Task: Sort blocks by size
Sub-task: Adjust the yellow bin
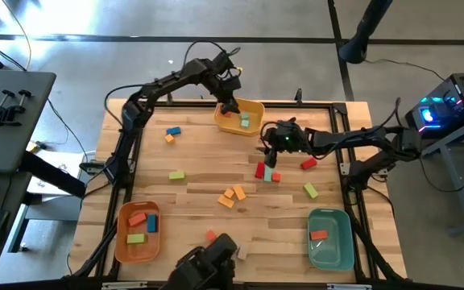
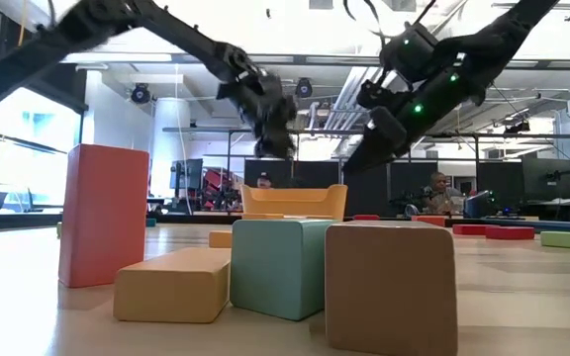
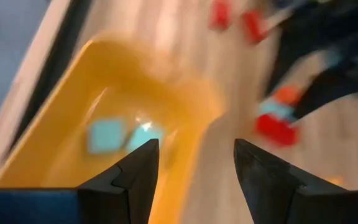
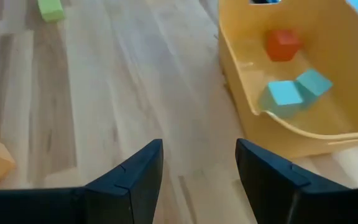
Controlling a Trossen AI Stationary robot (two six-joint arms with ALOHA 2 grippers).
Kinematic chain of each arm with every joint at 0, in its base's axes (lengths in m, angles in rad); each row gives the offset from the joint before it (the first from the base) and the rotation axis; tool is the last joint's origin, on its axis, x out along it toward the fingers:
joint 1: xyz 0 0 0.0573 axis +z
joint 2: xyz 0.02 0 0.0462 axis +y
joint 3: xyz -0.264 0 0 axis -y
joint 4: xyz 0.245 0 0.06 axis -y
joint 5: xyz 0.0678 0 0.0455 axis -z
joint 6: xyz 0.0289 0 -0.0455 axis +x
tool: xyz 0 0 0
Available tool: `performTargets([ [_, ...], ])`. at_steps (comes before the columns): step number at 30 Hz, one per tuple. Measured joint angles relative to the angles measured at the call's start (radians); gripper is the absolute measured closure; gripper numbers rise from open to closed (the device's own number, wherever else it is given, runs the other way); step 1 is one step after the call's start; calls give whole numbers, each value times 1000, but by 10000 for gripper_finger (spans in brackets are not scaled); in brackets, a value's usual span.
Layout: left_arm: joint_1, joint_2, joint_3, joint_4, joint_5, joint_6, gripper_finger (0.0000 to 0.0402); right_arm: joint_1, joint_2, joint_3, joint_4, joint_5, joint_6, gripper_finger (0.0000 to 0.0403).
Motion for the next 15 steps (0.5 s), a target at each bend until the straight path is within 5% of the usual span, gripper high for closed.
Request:
performTargets([
  [7,-30,-249,-381,392,-6,-42,223,-33,140,5,123,-68,50,213],
  [15,-22,-472,-810,812,-46,-112,225,-69,276,79,156,-9,58,284],
])
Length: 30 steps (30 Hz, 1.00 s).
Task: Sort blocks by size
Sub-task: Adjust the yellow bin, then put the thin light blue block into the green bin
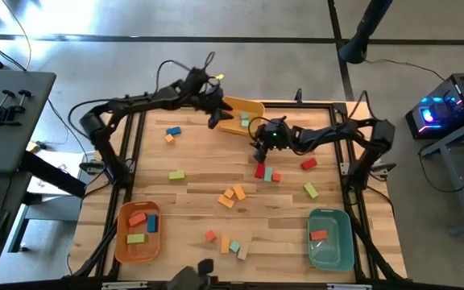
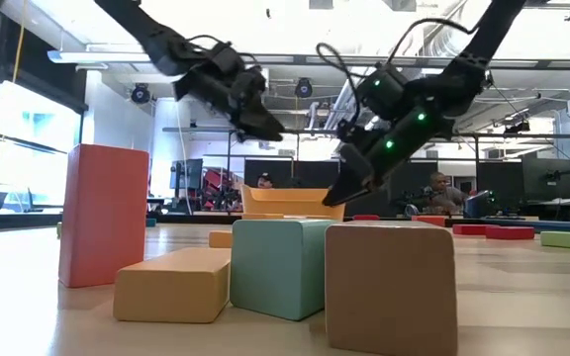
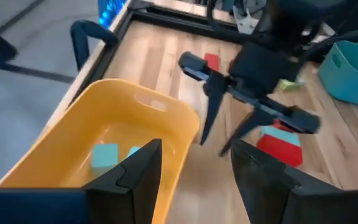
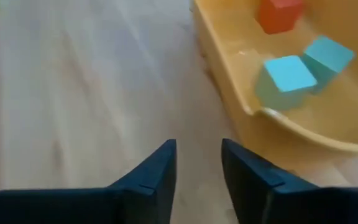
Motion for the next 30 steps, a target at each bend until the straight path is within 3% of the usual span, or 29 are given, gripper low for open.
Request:
performTargets([
  [7,1,-113,-182,36,-119,1,225,-60,47,33,-1,29,16,337],
  [14,3,-174,-258,37,-226,6,225,-99,40,36,21,52,-5,352],
  [23,3,-177,-322,83,-236,0,225,-101,35,36,28,27,-89,352],
  [30,3,-213,-322,80,-228,43,225,-89,-58,36,-65,-15,-163,352],
])
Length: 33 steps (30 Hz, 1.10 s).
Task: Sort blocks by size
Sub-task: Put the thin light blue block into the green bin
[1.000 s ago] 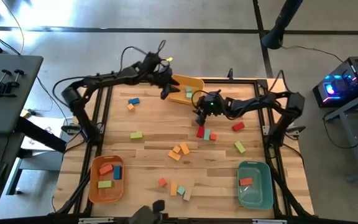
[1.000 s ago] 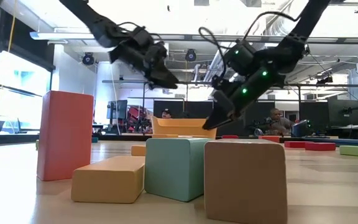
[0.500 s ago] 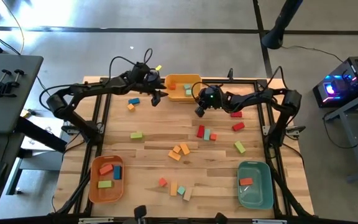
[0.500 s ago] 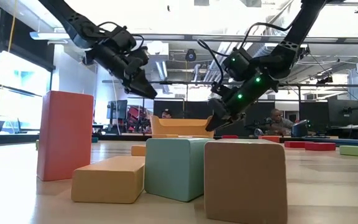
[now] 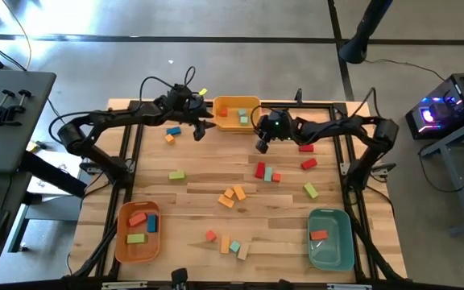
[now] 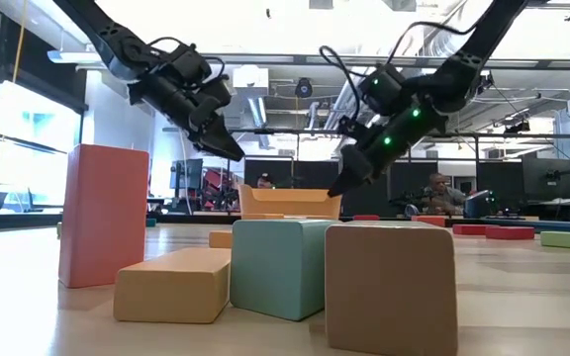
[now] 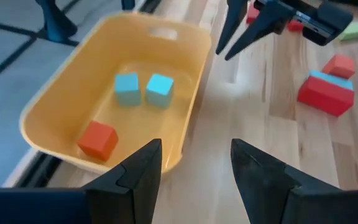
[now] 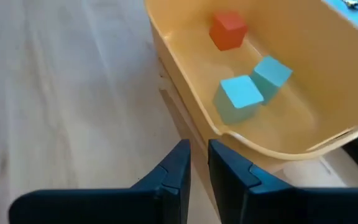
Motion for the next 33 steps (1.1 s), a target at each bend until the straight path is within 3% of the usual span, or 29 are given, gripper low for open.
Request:
performTargets([
  [9,6,-103,-18,-44,35,-6,225,4,-127,0,-157,0,-66,352],
  [15,-6,-116,-111,21,32,-62,225,24,-133,-45,-115,0,-109,352],
  [18,-18,-144,-119,-52,-109,-102,225,38,-133,-79,-45,0,-97,352],
  [22,-60,-222,-119,-275,-392,-122,225,50,-133,-132,90,0,-53,352],
  [24,-85,-262,-120,-376,-481,-184,225,54,-133,-164,168,0,-41,352],
  [28,-118,-326,-149,-502,-509,-316,225,59,-133,-233,359,0,13,352],
  [33,-166,-402,-283,-421,-529,-385,225,85,-132,-302,612,0,246,352],
])
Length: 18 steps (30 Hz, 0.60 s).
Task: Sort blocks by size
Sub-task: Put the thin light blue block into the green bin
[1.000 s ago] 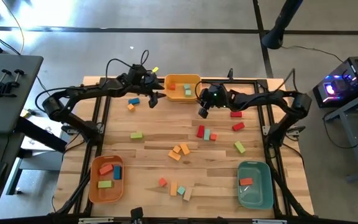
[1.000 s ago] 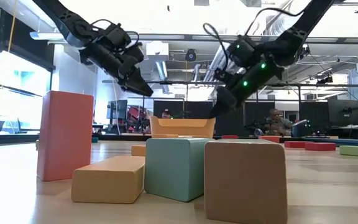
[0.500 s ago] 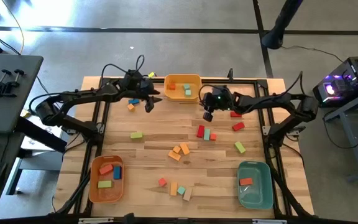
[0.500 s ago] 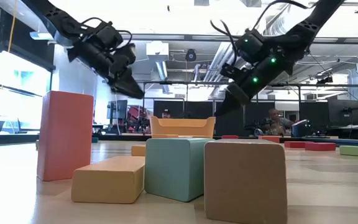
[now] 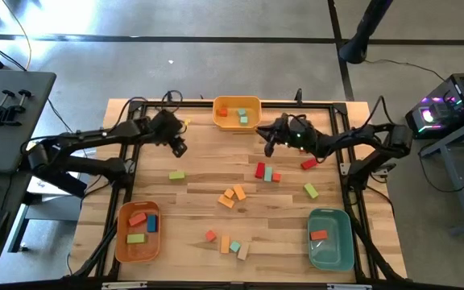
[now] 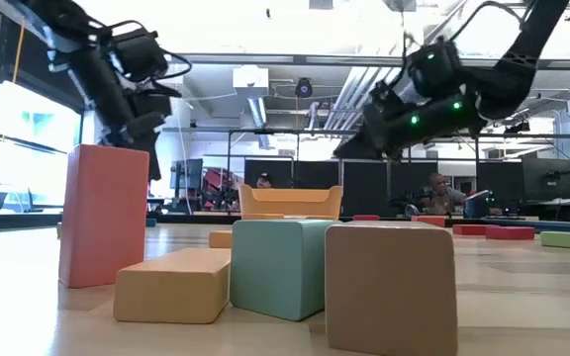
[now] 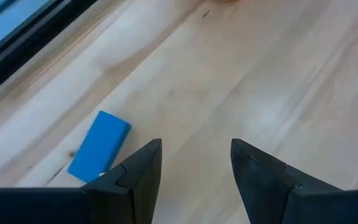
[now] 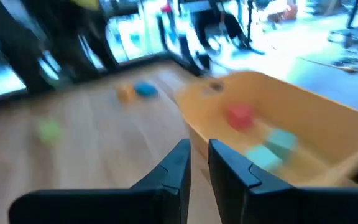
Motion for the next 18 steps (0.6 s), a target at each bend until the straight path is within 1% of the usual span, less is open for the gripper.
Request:
performTargets([
  [2,-31,-37,-66,81,-23,-8,225,46,0,-20,89,-30,38,352],
  [4,-74,-78,-129,150,-32,-24,225,109,-2,-26,156,-58,29,352],
  [5,-102,-99,-157,173,-32,-42,225,145,-10,-27,168,-54,15,352],
  [6,-135,-122,-185,199,-33,-65,225,184,-23,-26,171,-26,-5,352],
  [9,-251,-178,-267,326,-45,-141,225,301,-93,-8,99,162,-81,354],
  [11,-329,-202,-322,460,-64,-185,225,361,-171,19,-38,286,-135,357],
  [13,-394,-211,-367,602,-71,-185,225,405,-255,53,-255,384,-130,360],
  [14,-420,-211,-384,669,-72,-167,225,422,-295,72,-382,409,-100,361],
  [15,-440,-211,-397,730,-72,-144,225,434,-328,93,-520,413,-55,361],
  [18,-479,-208,-403,846,-72,-82,225,462,-403,157,-903,401,103,360],
])
